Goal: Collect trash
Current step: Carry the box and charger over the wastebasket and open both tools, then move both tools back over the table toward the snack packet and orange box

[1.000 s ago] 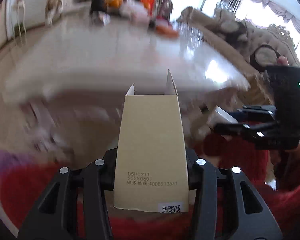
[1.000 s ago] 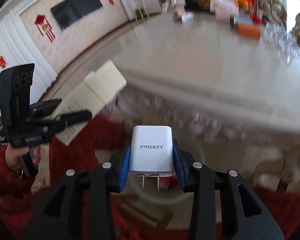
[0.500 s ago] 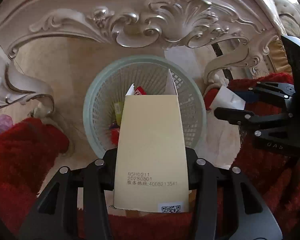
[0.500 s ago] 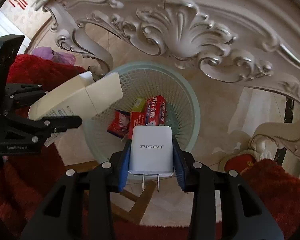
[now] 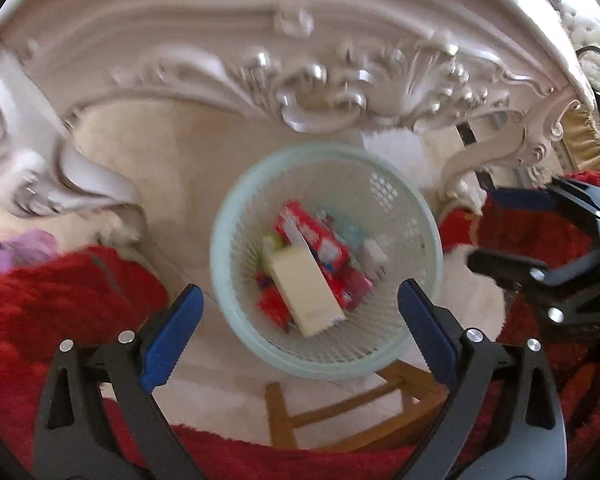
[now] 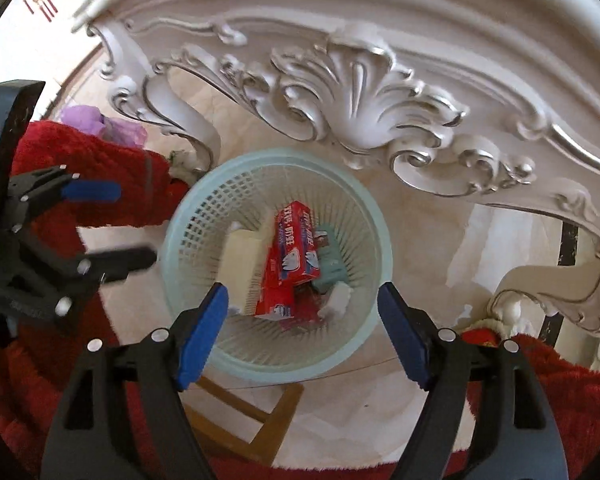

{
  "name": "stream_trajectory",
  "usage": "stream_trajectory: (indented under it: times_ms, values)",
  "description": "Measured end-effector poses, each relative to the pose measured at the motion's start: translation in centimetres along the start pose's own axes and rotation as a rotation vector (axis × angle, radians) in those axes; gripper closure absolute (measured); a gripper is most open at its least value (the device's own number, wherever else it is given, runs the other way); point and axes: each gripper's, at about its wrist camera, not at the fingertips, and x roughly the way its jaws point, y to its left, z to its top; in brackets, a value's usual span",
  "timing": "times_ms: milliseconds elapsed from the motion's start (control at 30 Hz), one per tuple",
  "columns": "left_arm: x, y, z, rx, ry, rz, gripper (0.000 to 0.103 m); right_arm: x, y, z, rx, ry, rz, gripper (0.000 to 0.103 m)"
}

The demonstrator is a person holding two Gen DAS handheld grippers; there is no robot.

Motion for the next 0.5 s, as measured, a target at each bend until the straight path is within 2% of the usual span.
stream_trajectory:
  times_ms: [33, 200, 500]
  values:
    - [-1.0, -0.2, 0.0, 0.005, -0.029, 0.008, 0.008, -1.0, 0.1, -0.2, -0.006, -0.017, 0.007, 0.030]
    - [-3.9, -0.8, 0.3, 0.004, -0.076, 0.025, 0.008, -4.9, 0.6, 0.2, -0.006, -0.118, 0.008, 0.030]
    - [-9.8, -1.8, 2.7, 0.015, -0.200, 0.010, 0.008, -12.9, -2.5, 3.8, 0.105, -0.390, 0.006, 0.025]
